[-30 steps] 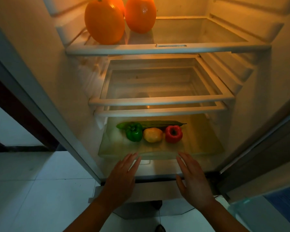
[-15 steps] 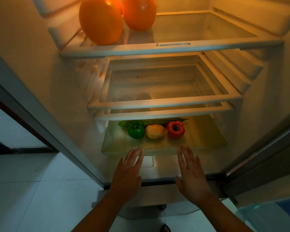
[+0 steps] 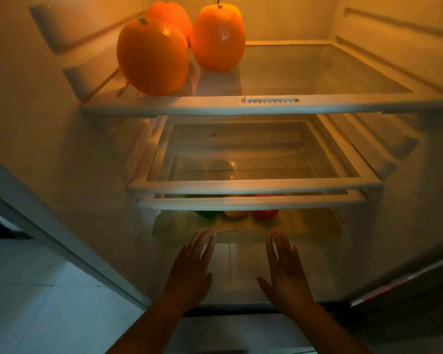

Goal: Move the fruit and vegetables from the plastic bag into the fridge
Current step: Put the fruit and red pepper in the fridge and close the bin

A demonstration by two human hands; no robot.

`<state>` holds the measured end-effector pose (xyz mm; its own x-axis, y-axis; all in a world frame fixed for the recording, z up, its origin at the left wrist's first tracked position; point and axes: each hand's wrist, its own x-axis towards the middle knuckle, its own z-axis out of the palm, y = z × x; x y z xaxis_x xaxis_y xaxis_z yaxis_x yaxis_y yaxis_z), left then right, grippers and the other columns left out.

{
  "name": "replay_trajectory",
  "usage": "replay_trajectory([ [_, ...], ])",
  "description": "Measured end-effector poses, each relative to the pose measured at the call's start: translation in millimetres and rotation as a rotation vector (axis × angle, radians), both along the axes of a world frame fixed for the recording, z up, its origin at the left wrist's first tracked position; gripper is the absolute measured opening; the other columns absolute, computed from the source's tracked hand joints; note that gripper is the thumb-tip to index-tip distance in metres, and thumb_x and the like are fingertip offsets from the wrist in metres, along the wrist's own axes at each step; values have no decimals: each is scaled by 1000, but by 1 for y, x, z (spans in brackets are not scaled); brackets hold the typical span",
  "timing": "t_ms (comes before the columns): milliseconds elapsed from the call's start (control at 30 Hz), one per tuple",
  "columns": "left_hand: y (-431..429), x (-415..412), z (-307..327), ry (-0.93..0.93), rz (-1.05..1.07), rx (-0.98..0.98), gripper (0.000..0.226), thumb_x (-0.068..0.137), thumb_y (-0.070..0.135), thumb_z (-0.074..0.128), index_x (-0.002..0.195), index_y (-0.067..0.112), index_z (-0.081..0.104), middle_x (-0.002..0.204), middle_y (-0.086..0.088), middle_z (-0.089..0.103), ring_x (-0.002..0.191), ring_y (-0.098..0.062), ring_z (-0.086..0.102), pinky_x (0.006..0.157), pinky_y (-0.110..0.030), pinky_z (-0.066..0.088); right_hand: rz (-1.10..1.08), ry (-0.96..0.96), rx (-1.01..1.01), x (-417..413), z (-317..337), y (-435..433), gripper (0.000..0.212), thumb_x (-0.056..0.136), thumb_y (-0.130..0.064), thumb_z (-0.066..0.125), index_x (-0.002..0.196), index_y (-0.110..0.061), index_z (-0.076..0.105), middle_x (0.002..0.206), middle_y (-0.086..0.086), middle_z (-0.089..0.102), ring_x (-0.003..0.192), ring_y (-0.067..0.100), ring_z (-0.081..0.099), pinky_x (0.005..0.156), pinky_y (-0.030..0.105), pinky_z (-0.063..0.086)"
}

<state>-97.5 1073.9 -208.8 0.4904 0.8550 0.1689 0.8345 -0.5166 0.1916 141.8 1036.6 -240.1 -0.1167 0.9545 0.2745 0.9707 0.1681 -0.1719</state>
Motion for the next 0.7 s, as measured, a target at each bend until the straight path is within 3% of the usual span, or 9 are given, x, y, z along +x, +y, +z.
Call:
replay_trajectory([
  [100, -1, 2, -2, -20, 0, -6, 109, 58, 31, 78, 146, 13, 16, 148, -7, 24, 135, -24, 20, 97, -34, 36, 19, 8, 30, 3, -3, -2, 120, 63, -46, 77, 149, -12, 1, 155, 11, 5, 142, 25, 2, 112, 43, 16],
  [267, -3, 0, 2, -31, -12, 9, 105, 57, 28, 79, 145, 11, 23, 147, -6, 26, 135, -23, 21, 98, -34, 37, 36, 6, 50, 5, 4, -4, 112, 65, -44, 76, 148, -12, 8, 155, 9, 9, 141, 26, 9, 102, 50, 31],
  [400, -3, -5, 11, -49, -18, -50, 99, 63, 30, 75, 145, 14, 22, 149, -4, 27, 135, -18, 19, 100, -36, 39, 37, 120, 66, 5, 20, -6, 87, 74, -38, 64, 145, -11, 22, 153, 4, 22, 138, 20, 19, 96, 47, 46],
  [467, -2, -7, 19, -104, -31, -94, 87, 77, 28, 62, 147, 17, 13, 154, 1, 15, 141, -12, 7, 111, -38, 31, 15, 180, 81, 3, 30, -8, 77, 78, -35, 62, 143, -10, 30, 150, 2, 28, 136, 15, 23, 96, 41, 47],
  [533, -4, -8, 33, -156, -37, -161, 75, 86, 27, 53, 147, 20, 11, 154, 6, 6, 141, -7, 0, 116, -28, 14, 13, 245, 98, 1, 42, -11, 72, 80, -30, 65, 142, -11, 32, 148, 2, 31, 135, 12, 24, 100, 37, 43],
  [600, -6, -9, 49, -213, -47, -126, 68, 87, 29, 52, 146, 22, 20, 155, 5, 14, 142, -10, 10, 113, -23, 13, 17, 319, 119, -3, 58, -16, 67, 82, -30, 64, 140, -15, 34, 147, 3, 36, 134, 11, 28, 102, 29, 38],
  [700, -14, -12, 81, -294, -57, -59, 57, 87, 28, 56, 140, 28, 34, 146, 9, 32, 133, -4, 27, 107, -22, 27, 41, 382, 177, -7, 86, -21, 60, 82, -28, 65, 136, -20, 39, 140, 1, 43, 128, 10, 38, 102, 24, 37],
])
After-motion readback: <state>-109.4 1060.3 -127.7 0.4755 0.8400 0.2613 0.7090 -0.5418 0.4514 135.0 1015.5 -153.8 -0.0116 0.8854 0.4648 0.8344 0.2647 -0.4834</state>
